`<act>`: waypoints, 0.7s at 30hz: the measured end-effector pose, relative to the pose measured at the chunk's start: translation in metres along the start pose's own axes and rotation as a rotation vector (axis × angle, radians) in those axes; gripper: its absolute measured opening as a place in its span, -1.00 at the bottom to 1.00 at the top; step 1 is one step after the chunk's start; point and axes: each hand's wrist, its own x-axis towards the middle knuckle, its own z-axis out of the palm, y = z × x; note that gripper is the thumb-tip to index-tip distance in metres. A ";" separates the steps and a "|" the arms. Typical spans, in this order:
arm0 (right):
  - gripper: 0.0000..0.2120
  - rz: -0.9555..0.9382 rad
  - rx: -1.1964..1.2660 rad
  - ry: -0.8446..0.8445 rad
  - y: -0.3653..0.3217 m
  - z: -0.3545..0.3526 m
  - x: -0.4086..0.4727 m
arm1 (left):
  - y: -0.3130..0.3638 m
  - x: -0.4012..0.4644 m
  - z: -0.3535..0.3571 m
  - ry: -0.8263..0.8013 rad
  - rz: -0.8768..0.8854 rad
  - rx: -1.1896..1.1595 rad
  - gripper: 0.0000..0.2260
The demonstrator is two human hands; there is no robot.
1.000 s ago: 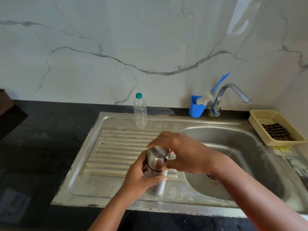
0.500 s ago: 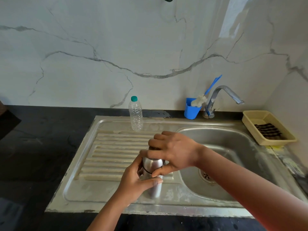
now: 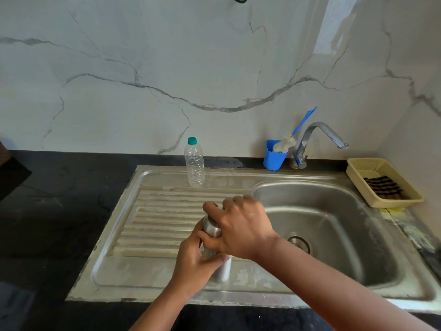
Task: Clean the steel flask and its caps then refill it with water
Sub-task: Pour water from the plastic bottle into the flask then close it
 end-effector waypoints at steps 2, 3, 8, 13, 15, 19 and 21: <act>-0.53 0.080 -0.040 -0.032 -0.007 -0.002 0.000 | -0.001 -0.001 0.002 0.014 0.000 0.029 -0.57; -0.52 0.119 -0.059 -0.052 -0.011 -0.004 0.000 | -0.001 -0.001 0.003 0.026 -0.007 0.038 -0.60; -0.42 0.340 -0.079 -0.084 -0.017 -0.007 -0.002 | 0.005 -0.001 0.012 0.107 -0.031 0.061 -0.65; -0.33 0.354 0.042 -0.255 0.000 -0.026 -0.001 | 0.010 0.000 0.013 0.086 -0.041 0.059 -0.59; -0.34 0.364 0.290 -0.450 0.009 -0.028 -0.002 | 0.009 0.000 0.010 0.076 -0.031 0.045 -0.62; -0.27 0.447 0.691 -0.641 0.030 -0.015 -0.015 | 0.006 -0.001 0.008 0.036 -0.027 0.001 -0.42; -0.17 0.461 0.818 -0.693 0.033 0.001 -0.031 | 0.001 -0.003 0.009 0.028 -0.030 0.001 -0.38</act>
